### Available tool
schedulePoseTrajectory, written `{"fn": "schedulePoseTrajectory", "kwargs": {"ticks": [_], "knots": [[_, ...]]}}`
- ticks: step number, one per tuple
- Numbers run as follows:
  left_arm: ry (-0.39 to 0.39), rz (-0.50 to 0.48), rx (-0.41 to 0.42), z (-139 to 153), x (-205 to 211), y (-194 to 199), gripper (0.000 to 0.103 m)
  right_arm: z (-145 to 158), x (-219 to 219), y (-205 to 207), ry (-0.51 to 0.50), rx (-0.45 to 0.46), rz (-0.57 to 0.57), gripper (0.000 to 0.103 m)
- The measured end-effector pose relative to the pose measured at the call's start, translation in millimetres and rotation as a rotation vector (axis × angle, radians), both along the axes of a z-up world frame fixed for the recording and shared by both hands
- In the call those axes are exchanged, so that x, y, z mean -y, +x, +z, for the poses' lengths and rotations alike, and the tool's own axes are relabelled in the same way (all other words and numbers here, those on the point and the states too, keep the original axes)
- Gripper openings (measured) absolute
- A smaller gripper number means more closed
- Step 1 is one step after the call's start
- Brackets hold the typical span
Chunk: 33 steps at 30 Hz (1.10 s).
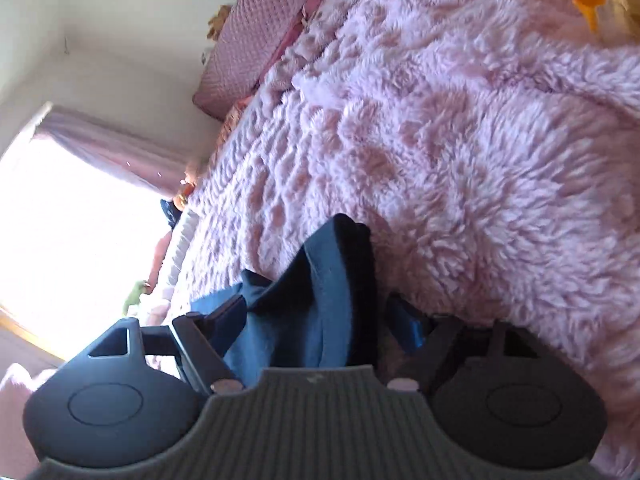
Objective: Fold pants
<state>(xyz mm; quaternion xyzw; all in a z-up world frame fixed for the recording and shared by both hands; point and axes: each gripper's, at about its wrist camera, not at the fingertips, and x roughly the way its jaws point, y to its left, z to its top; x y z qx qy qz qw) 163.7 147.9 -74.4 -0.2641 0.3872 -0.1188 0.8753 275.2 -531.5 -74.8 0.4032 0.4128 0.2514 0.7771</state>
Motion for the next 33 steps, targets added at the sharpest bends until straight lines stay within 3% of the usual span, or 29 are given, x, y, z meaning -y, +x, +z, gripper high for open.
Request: {"fn": "schedulePoseTrajectory", "kwargs": {"ticks": [3, 4, 5, 6, 7, 9, 11, 14, 17, 18, 21, 22, 23, 24, 26, 28, 33], "knots": [[0.032, -0.007, 0.026, -0.2, 4.1, -6.5, 0.084, -3.3, -7.5, 13.4, -0.005, -0.016, 0.045, 0.070], [0.033, -0.004, 0.026, -0.2, 4.2, -7.8, 0.084, -3.6, -11.0, 16.1, -0.010, -0.013, 0.051, 0.065], [0.028, 0.002, 0.022, 0.3, 3.7, -8.2, 0.084, -2.7, -15.9, 16.1, -0.040, -0.004, 0.057, 0.056], [0.020, 0.012, 0.013, 1.5, 3.2, -8.4, 0.084, -0.6, -21.7, 15.2, -0.093, 0.003, 0.064, 0.028], [0.010, 0.026, 0.000, 3.0, 3.0, -6.7, 0.084, 1.7, -28.3, 14.4, -0.144, 0.008, 0.071, 0.012], [-0.007, 0.044, -0.013, 6.8, 2.8, -7.2, 0.084, 3.5, -30.5, 10.6, -0.151, 0.050, 0.046, 0.010], [-0.001, 0.061, -0.021, 7.8, 3.6, -7.5, 0.083, 9.8, -28.6, 1.1, -0.143, 0.083, -0.004, 0.008], [0.059, 0.062, 0.005, 7.7, 10.6, -14.2, 0.082, 17.4, -21.0, -11.8, -0.121, 0.085, -0.104, 0.008], [0.121, 0.047, 0.032, 9.2, 18.6, -19.4, 0.082, 29.5, -25.7, -24.0, -0.130, 0.148, -0.142, 0.008], [0.130, 0.044, 0.036, 9.7, 19.7, -19.5, 0.082, 30.3, -27.4, -25.1, -0.165, 0.134, -0.153, 0.008], [0.117, 0.046, 0.033, 10.3, 18.7, -21.1, 0.082, 20.1, -22.6, -26.1, -0.284, 0.021, -0.264, 0.024], [0.105, 0.048, 0.028, 10.4, 16.5, -21.2, 0.082, 17.6, -16.9, -27.8, -0.258, 0.002, -0.297, 0.025], [0.089, 0.050, 0.022, 10.6, 13.8, -20.0, 0.082, 18.6, -9.2, -34.2, -0.246, -0.001, -0.339, 0.026], [0.077, 0.049, 0.019, 10.7, 11.4, -20.4, 0.082, 26.7, -8.9, -40.1, -0.296, 0.021, -0.391, 0.027], [0.046, 0.046, 0.011, 11.1, 7.2, -18.3, 0.082, 46.6, -17.2, -49.6, -0.460, 0.102, -0.428, 0.031], [0.025, 0.038, 0.005, 11.5, 3.1, -18.1, 0.082, 71.9, -37.5, -52.1, -0.630, 0.206, -0.399, 0.032], [-0.018, 0.017, -0.001, 10.7, -5.6, -16.7, 0.082, 102.1, -116.5, -43.7, -0.695, 0.374, -0.126, 0.031]]}}
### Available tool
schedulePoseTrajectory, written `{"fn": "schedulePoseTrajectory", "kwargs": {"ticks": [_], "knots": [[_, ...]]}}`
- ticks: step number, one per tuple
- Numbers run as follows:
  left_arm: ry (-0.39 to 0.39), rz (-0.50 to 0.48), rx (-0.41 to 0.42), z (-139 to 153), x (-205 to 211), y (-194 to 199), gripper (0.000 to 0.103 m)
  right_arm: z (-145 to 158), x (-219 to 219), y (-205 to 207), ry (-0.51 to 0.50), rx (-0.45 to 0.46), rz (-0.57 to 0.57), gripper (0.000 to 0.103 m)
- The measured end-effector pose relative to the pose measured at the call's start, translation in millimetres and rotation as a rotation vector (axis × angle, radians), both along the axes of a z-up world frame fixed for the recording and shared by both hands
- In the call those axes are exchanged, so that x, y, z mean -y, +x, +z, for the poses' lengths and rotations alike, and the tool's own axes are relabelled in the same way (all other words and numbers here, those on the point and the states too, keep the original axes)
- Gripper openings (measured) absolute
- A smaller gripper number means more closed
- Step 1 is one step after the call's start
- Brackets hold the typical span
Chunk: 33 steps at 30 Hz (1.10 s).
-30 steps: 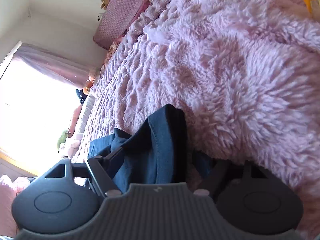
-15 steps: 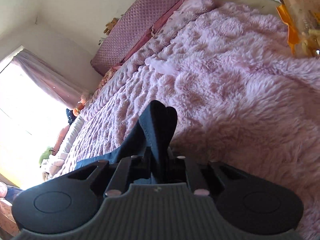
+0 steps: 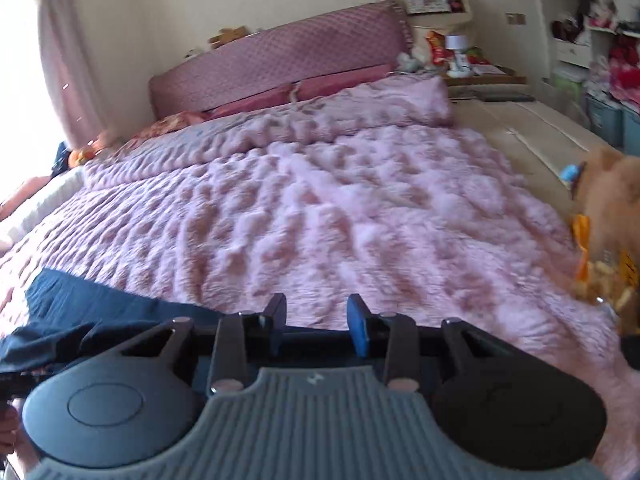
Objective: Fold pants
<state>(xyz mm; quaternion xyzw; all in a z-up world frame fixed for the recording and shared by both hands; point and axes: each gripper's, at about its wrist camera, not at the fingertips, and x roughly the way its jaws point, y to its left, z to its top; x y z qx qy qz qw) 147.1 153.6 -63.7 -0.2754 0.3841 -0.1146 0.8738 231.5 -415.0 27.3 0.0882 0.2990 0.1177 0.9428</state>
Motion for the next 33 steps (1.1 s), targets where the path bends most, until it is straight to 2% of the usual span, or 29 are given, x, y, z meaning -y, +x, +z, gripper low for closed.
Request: {"fn": "schedulePoseTrajectory", "kwargs": {"ticks": [2, 3, 5, 7, 10, 13, 17, 22, 25, 27, 30, 33], "knots": [[-0.021, -0.006, -0.005, 0.3, -4.8, -0.8, 0.081, -2.1, -48.1, 6.3, -0.037, -0.016, 0.147, 0.016], [-0.034, -0.007, -0.008, 0.1, -7.5, -1.1, 0.081, -6.6, -74.0, 11.4, -0.044, -0.046, 0.229, 0.003], [-0.062, -0.011, -0.014, -0.3, -13.3, -1.8, 0.081, -19.1, -121.2, 17.0, -0.069, -0.076, 0.351, 0.000], [-0.089, -0.016, -0.018, -1.5, -18.9, -2.5, 0.080, -35.2, -170.9, 21.3, -0.136, -0.089, 0.465, 0.000], [-0.119, -0.029, -0.014, -4.7, -24.4, -5.2, 0.079, -55.5, -215.3, 33.3, -0.200, -0.129, 0.534, 0.000], [-0.131, -0.046, -0.001, -7.3, -27.3, -6.4, 0.078, -70.8, -239.5, 56.0, -0.264, -0.153, 0.493, 0.000], [-0.120, -0.058, 0.012, -7.8, -24.3, -5.5, 0.078, -70.9, -244.0, 94.2, -0.229, -0.162, 0.433, 0.000], [-0.100, -0.072, 0.015, -7.4, -18.2, -4.4, 0.079, -66.1, -236.9, 142.9, -0.120, -0.224, 0.354, 0.000], [-0.114, -0.070, 0.007, -8.4, -19.6, -3.2, 0.079, -68.1, -223.9, 164.0, -0.003, -0.293, 0.303, 0.000], [-0.131, -0.064, 0.001, -10.0, -21.7, -2.7, 0.079, -71.1, -208.0, 174.6, 0.089, -0.327, 0.224, 0.000], [-0.152, -0.056, -0.006, -11.4, -24.7, -2.7, 0.079, -74.6, -177.1, 186.3, 0.148, -0.364, 0.050, 0.000], [-0.158, -0.049, -0.012, -10.8, -25.4, -2.6, 0.079, -63.2, -145.0, 177.1, 0.216, -0.301, -0.006, 0.000]]}}
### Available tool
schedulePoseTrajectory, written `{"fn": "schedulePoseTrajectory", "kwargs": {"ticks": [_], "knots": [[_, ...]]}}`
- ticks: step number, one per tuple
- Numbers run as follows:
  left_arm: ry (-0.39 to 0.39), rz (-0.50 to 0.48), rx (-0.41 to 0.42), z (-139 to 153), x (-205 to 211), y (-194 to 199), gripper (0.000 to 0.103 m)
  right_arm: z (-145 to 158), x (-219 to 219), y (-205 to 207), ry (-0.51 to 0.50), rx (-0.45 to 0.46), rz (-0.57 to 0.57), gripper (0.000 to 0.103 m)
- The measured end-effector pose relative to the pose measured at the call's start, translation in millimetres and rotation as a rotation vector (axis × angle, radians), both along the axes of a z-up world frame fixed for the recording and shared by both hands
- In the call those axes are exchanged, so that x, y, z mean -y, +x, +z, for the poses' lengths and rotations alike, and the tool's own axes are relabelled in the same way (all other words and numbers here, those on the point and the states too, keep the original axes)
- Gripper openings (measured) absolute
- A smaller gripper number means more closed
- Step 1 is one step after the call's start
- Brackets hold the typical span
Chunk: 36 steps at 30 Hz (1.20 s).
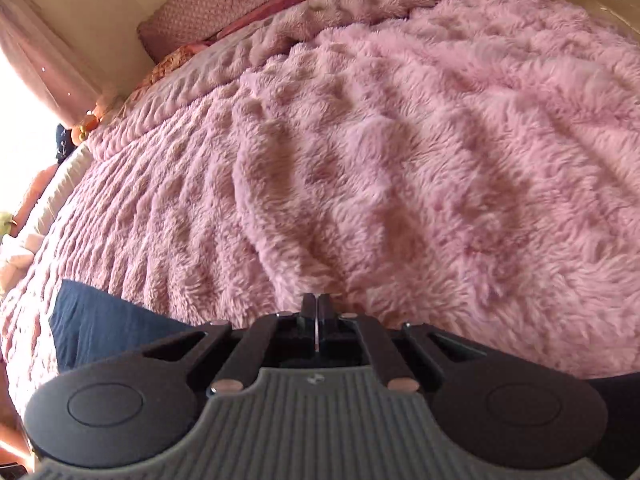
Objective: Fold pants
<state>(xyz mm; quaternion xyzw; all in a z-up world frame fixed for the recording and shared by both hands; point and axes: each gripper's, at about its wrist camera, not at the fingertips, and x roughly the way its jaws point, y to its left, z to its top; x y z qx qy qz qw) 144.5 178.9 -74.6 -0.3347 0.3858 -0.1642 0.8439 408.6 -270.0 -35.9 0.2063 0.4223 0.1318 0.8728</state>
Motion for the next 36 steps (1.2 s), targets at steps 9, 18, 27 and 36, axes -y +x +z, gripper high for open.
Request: {"fn": "schedulePoseTrajectory", "kwargs": {"ticks": [9, 18, 27, 36], "knots": [[0.019, 0.004, 0.004, 2.5, 2.8, 1.3, 0.079, 22.9, 54.9, -47.7, 0.003, 0.022, 0.114, 0.001], [0.025, 0.030, 0.063, 8.4, -7.0, -20.4, 0.076, 7.0, 33.5, -68.2, -0.467, 0.176, 0.049, 0.001], [0.005, 0.174, 0.044, 28.1, -54.2, -44.0, 0.076, 53.4, -116.7, -91.0, -0.486, 0.411, 0.395, 0.001], [0.093, 0.382, 0.060, 73.4, -117.6, -65.3, 0.077, 60.8, -287.0, -128.8, -0.394, 0.518, 0.638, 0.020]]}}
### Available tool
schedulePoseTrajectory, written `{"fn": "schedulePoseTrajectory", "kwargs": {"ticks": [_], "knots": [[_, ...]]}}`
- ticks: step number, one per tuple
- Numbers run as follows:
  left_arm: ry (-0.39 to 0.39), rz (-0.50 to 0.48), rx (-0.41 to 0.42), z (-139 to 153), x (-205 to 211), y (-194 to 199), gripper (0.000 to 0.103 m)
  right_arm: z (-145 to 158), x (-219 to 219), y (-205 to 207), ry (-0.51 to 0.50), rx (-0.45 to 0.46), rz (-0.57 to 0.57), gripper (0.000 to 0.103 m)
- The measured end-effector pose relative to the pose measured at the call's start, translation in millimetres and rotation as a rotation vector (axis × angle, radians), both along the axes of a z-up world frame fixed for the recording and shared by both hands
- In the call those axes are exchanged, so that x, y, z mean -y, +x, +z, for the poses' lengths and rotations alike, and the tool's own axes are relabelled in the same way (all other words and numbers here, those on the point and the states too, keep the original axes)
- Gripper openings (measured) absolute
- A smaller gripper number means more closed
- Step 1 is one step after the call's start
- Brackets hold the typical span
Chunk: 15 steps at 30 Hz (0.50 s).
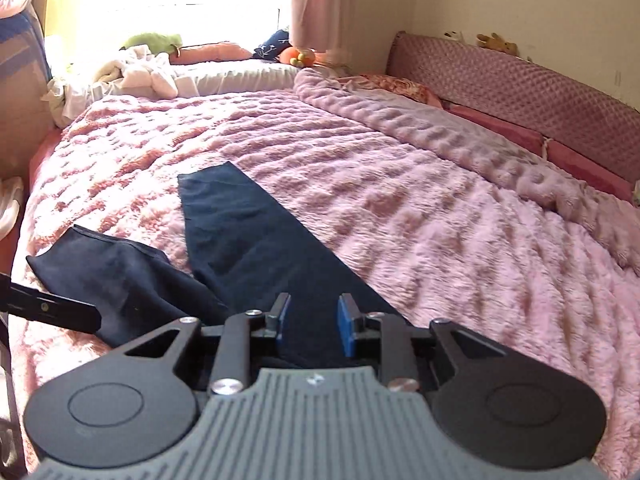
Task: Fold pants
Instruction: 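Move the right gripper to the trouser leg hems and grasp them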
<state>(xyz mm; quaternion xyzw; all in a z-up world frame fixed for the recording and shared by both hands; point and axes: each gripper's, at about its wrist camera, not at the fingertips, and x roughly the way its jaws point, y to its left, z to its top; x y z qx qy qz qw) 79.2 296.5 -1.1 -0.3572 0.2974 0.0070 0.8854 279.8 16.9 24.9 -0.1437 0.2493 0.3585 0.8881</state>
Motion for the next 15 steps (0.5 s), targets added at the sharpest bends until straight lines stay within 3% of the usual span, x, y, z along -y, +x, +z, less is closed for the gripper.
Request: {"fn": "schedulePoseTrajectory", "kwargs": {"ticks": [3, 11, 15], "knots": [[0.013, 0.080, 0.009, 5.0, -25.4, -13.4, 0.077, 1.1, -43.0, -13.1, 0.000, 0.011, 0.071, 0.021], [-0.075, 0.313, -0.016, -2.8, -108.7, -45.2, 0.076, -5.9, -140.7, -55.2, -0.016, 0.033, 0.250, 0.022], [-0.060, 0.400, -0.010, 2.2, -138.3, -61.6, 0.076, -18.7, -184.7, -84.0, -0.082, 0.050, 0.376, 0.031]]}}
